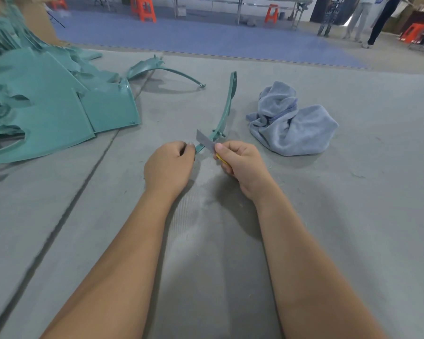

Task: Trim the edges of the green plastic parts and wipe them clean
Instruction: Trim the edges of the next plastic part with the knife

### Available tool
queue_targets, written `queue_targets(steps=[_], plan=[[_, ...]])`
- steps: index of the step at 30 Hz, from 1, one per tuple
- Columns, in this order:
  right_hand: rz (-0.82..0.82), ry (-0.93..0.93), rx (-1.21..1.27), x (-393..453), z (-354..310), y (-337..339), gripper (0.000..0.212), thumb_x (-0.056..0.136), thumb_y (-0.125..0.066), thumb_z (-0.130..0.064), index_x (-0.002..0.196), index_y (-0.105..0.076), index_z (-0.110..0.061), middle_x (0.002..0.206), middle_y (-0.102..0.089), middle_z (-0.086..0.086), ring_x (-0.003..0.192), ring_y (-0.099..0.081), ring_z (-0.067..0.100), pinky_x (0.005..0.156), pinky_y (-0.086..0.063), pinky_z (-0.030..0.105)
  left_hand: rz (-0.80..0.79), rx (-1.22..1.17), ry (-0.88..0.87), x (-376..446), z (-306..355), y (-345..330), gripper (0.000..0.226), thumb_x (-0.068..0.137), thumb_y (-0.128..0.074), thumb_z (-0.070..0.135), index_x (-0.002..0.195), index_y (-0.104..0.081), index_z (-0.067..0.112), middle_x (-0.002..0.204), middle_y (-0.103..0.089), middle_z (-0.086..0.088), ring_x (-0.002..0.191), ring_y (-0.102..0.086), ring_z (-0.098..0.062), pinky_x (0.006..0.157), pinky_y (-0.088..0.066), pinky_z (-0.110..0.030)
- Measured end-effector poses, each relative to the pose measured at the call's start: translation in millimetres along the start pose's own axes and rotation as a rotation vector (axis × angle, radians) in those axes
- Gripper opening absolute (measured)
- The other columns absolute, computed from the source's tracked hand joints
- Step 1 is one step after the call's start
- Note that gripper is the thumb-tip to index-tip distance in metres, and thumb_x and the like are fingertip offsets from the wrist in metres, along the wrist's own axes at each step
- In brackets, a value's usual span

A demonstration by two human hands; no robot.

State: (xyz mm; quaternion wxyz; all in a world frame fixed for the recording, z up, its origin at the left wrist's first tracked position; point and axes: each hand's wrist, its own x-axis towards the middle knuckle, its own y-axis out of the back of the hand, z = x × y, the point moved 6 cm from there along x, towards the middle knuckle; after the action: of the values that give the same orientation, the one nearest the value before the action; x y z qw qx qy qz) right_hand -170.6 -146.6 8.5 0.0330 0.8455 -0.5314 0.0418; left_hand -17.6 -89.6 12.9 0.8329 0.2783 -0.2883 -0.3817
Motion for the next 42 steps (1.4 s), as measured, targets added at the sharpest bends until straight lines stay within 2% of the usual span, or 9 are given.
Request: queue_targets(steps=[12, 22, 25, 30, 36, 42], plan=[[0.050, 0.031, 0.042, 1.2, 2.7, 3.0, 0.030, 0.098, -0.054, -0.010, 0.069, -0.058, -0.010, 0.043, -0.040, -0.010, 0.041, -0.033, 0.002, 0.043, -0.029, 0.012, 0.015, 0.021, -0.057, -2.4, 2.9, 0.8, 0.044, 0.096, -0.042, 0.038, 0.069, -0.057, 0.007, 0.061, -0.056, -0.007, 0.056, -0.047, -0.020, 0.051, -0.029, -0.030], [0.052, 0.050, 0.056, 1.4, 4.3, 4.3, 0.029, 0.099, -0.054, -0.011, 0.071, -0.060, -0.013, 0.047, -0.040, -0.010, 0.044, -0.033, 0.003, 0.045, -0.030, 0.013, 0.010, 0.005, -0.087, -3.1, 1.0, 0.0, 0.045, 0.096, -0.041, 0.039, 0.063, -0.045, 0.008, 0.051, -0.042, 0.000, 0.049, -0.038, -0.016, 0.048, -0.023, -0.028], [0.069, 0.051, 0.061, 1.9, 5.2, 5.5, 0.029, 0.099, -0.054, -0.012, 0.070, -0.060, -0.013, 0.050, -0.040, -0.006, 0.045, -0.034, 0.004, 0.045, -0.030, 0.014, 0.004, -0.001, -0.091, -2.9, 0.9, -0.3, 0.046, 0.096, -0.041, 0.039, 0.064, -0.046, 0.007, 0.051, -0.042, 0.000, 0.049, -0.039, -0.017, 0.048, -0.024, -0.029], [0.093, 0.050, 0.086, 2.2, 5.1, 7.6, 0.024, 0.100, -0.053, -0.014, 0.077, -0.060, -0.010, 0.048, -0.038, -0.010, 0.045, -0.033, 0.004, 0.045, -0.029, 0.014, 0.002, -0.003, -0.096, -2.5, 1.5, 0.1, 0.046, 0.096, -0.041, 0.039, 0.066, -0.048, 0.006, 0.052, -0.043, 0.000, 0.049, -0.038, -0.017, 0.048, -0.024, -0.029], [0.221, 0.016, 0.247, 2.2, 5.6, 19.3, 0.023, 0.100, -0.052, -0.016, 0.079, -0.059, -0.013, 0.052, -0.035, -0.008, 0.048, -0.029, 0.006, 0.043, -0.024, 0.015, -0.014, 0.000, -0.099, -5.2, 2.6, 0.5, 0.048, 0.097, -0.042, 0.038, 0.056, -0.040, 0.014, 0.048, -0.037, 0.003, 0.046, -0.034, -0.015, 0.047, -0.021, -0.027], [0.228, 0.027, 0.257, 0.9, 4.4, 19.1, 0.024, 0.101, -0.052, -0.017, 0.079, -0.061, -0.013, 0.056, -0.033, -0.003, 0.046, -0.028, 0.005, 0.043, -0.024, 0.015, -0.009, -0.010, -0.098, -5.3, 2.7, 1.1, 0.048, 0.097, -0.042, 0.039, 0.056, -0.040, 0.014, 0.048, -0.037, 0.003, 0.046, -0.035, -0.016, 0.047, -0.022, -0.028]])
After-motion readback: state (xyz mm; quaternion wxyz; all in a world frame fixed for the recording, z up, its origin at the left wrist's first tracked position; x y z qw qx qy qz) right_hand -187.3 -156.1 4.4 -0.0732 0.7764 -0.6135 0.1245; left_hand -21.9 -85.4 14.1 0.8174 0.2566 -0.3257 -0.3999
